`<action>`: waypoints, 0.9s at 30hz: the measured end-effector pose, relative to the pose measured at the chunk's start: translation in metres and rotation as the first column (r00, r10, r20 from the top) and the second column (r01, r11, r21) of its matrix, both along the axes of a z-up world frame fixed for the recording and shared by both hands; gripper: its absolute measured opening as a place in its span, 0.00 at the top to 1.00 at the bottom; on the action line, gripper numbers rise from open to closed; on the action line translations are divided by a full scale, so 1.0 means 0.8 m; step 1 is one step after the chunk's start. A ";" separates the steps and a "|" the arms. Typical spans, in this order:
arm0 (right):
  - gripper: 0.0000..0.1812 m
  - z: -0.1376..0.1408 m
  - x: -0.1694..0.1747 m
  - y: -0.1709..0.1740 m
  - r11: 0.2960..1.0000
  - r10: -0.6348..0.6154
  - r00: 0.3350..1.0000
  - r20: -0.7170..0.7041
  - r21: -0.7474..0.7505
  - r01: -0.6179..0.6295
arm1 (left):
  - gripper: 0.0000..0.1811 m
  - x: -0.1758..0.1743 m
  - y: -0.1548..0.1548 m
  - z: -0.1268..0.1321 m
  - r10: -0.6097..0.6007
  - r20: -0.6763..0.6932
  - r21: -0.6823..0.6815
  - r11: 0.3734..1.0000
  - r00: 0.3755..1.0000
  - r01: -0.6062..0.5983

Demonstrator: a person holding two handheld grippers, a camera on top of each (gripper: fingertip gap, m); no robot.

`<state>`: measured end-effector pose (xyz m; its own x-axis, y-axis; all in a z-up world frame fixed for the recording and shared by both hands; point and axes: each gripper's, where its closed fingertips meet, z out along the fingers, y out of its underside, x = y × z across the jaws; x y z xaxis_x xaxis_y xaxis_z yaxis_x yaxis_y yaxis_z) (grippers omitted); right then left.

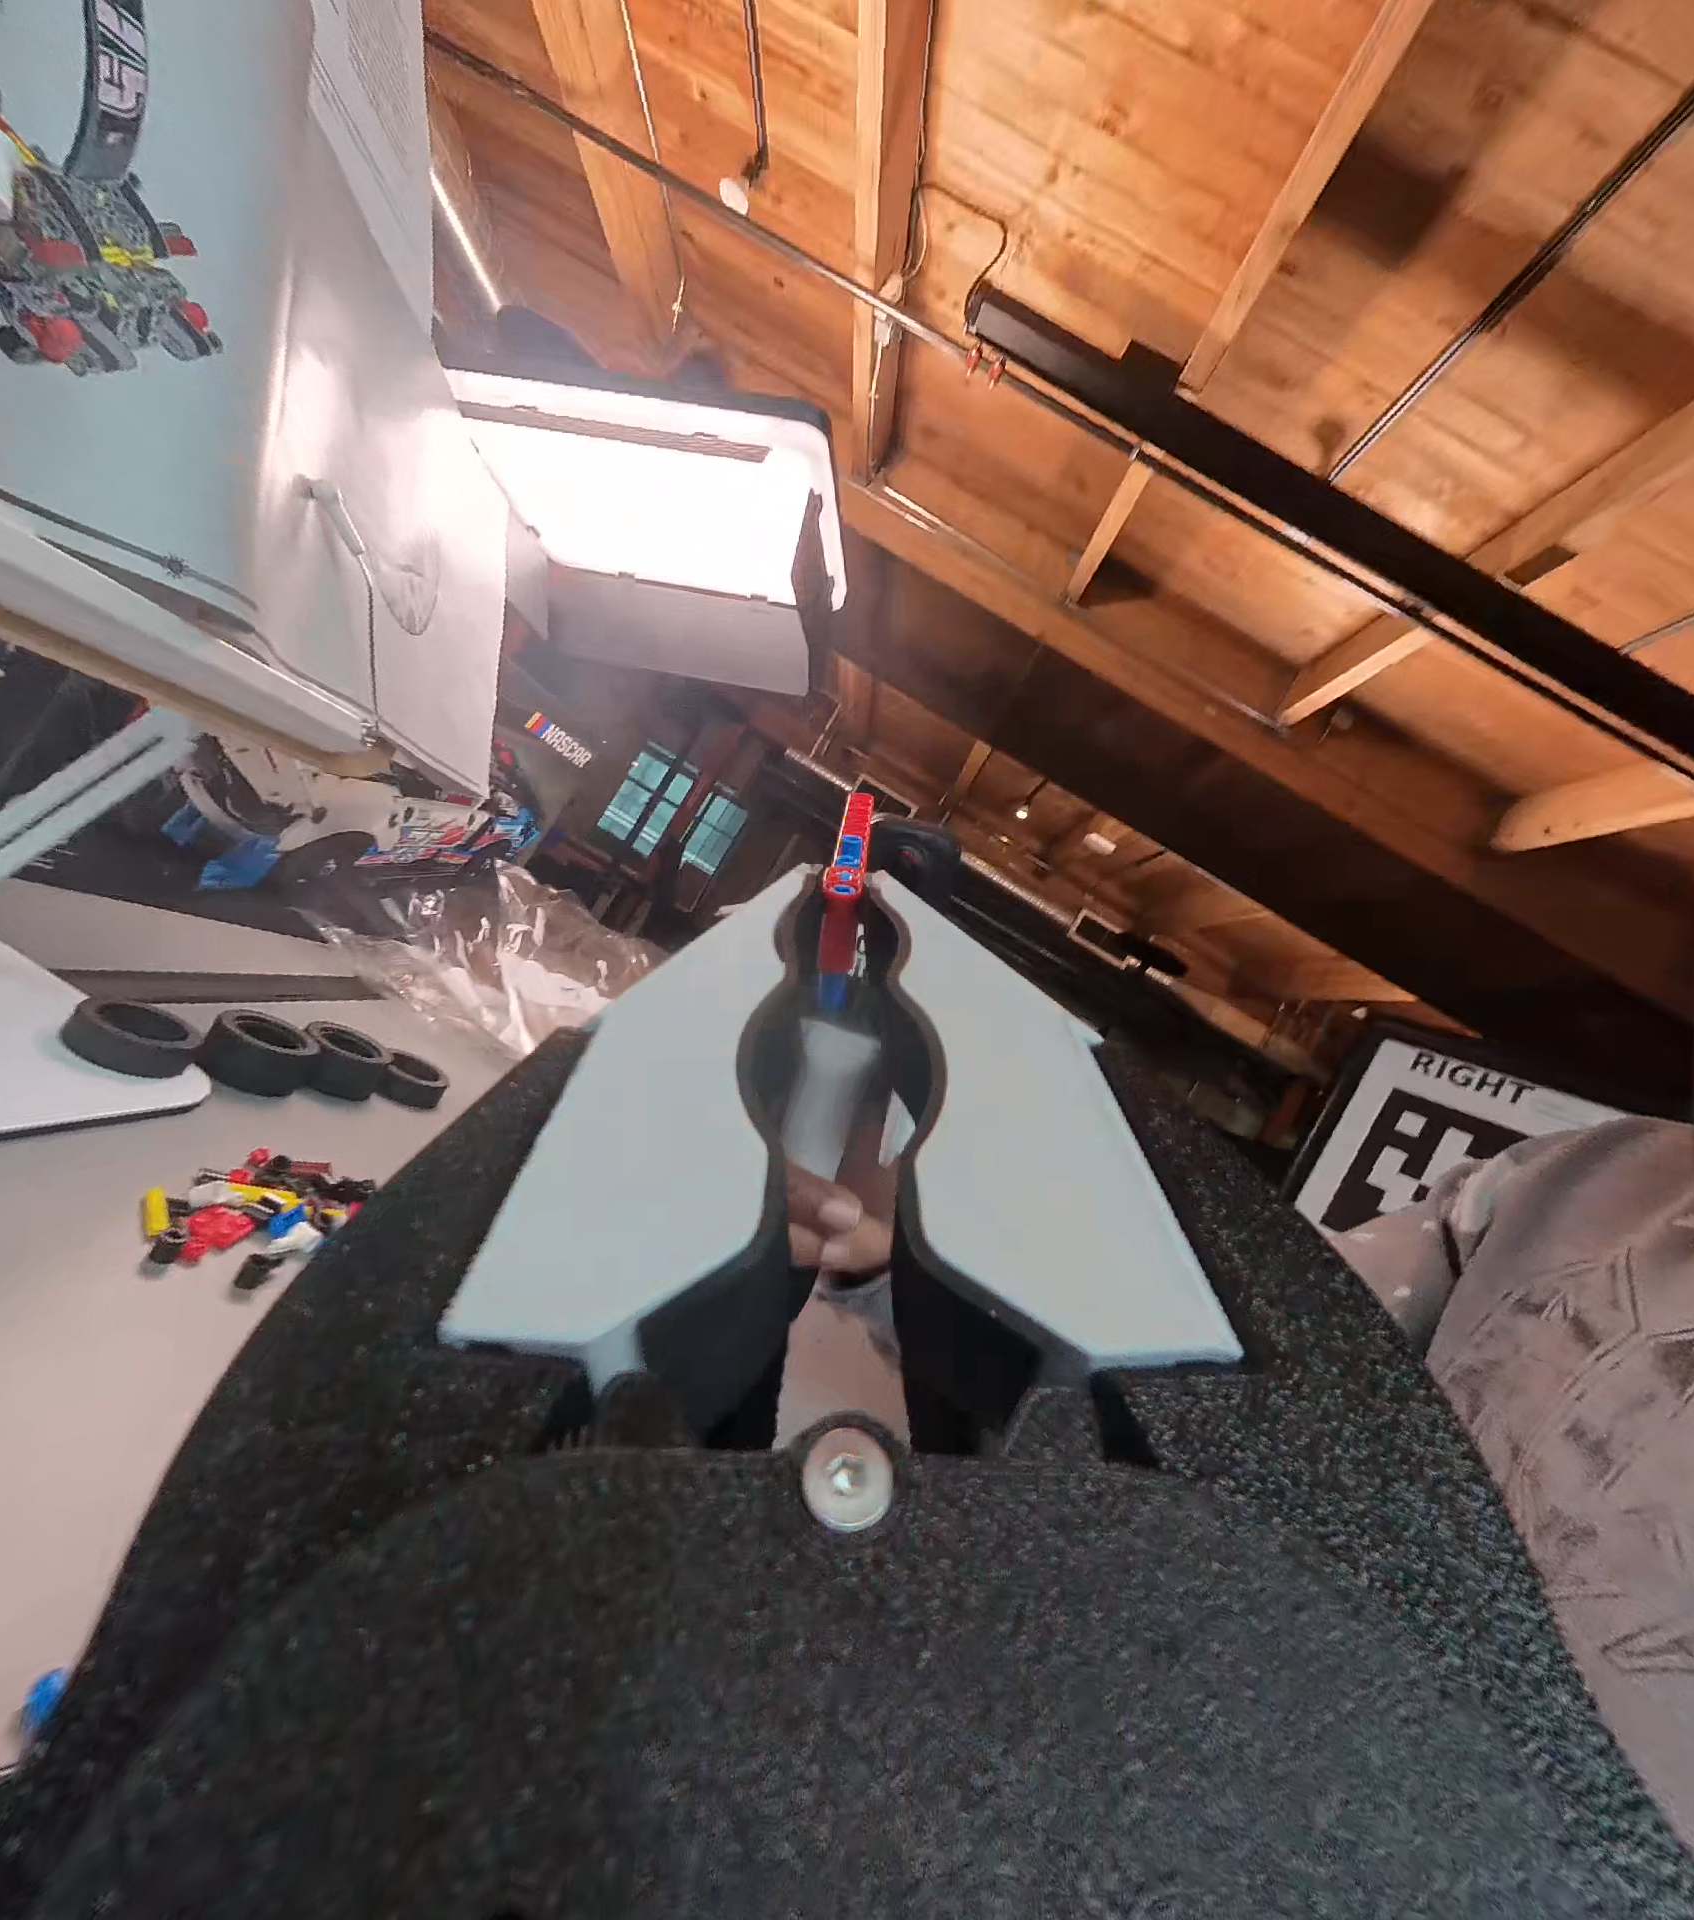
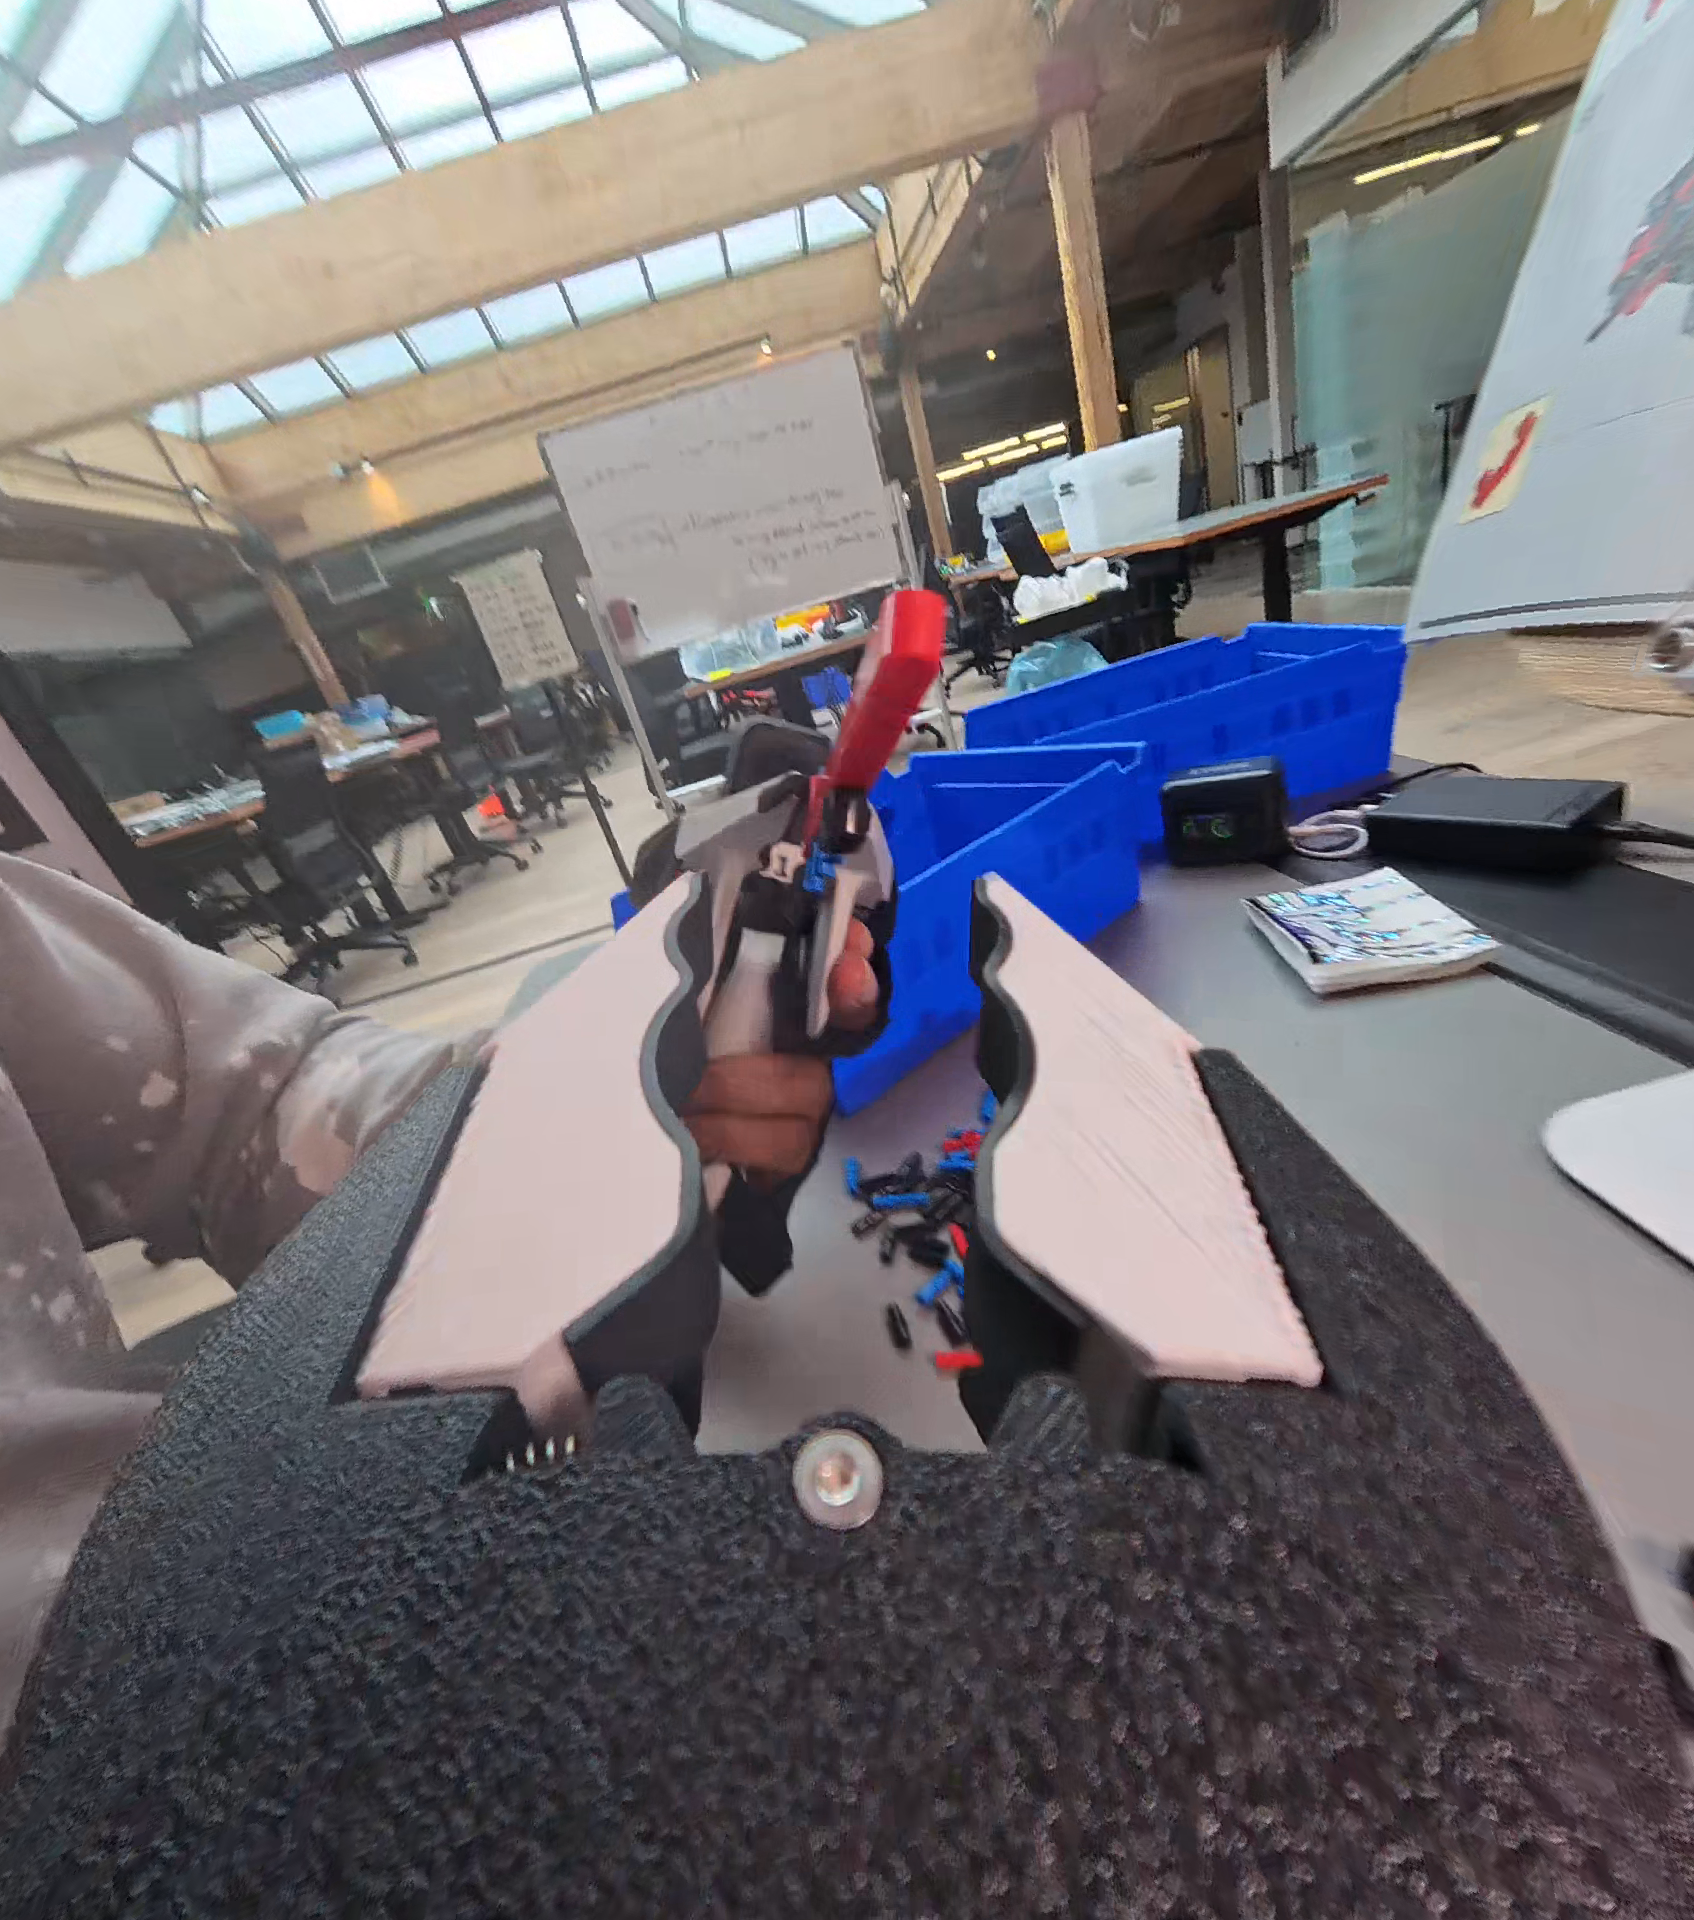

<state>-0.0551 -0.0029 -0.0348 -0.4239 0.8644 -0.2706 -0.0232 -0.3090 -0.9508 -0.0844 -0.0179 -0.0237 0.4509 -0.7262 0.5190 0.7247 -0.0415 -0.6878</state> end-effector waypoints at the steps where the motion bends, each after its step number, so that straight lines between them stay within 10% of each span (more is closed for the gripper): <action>1: 0.75 0.003 -0.006 -0.014 0.999 0.008 1.000 -0.030 -0.030 -0.009 | 0.98 0.005 0.000 0.000 -0.007 0.027 0.004 1.000 1.000 0.007; 5: 0.96 0.016 -0.011 -0.022 0.996 -0.060 0.993 -0.102 -0.072 0.052 | 0.98 0.023 -0.005 0.002 -0.056 0.032 0.037 0.998 0.998 0.055; 17: 0.96 -0.022 0.029 -0.027 0.972 0.169 0.970 0.175 0.136 -0.193 | 0.97 0.073 -0.009 -0.046 -0.126 -0.497 -0.072 0.992 0.858 0.104; 27: 0.95 -0.009 0.026 -0.032 0.978 0.164 0.979 0.117 0.113 -0.177 | 0.98 0.075 -0.011 -0.038 -0.141 -0.468 -0.067 0.990 0.872 0.124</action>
<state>-0.0343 -0.0286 -0.0423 -0.5425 0.8110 -0.2190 0.1230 -0.1812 -0.9757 -0.0241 -0.0263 -0.0544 0.5486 -0.7824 0.2949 0.3020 -0.1435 -0.9425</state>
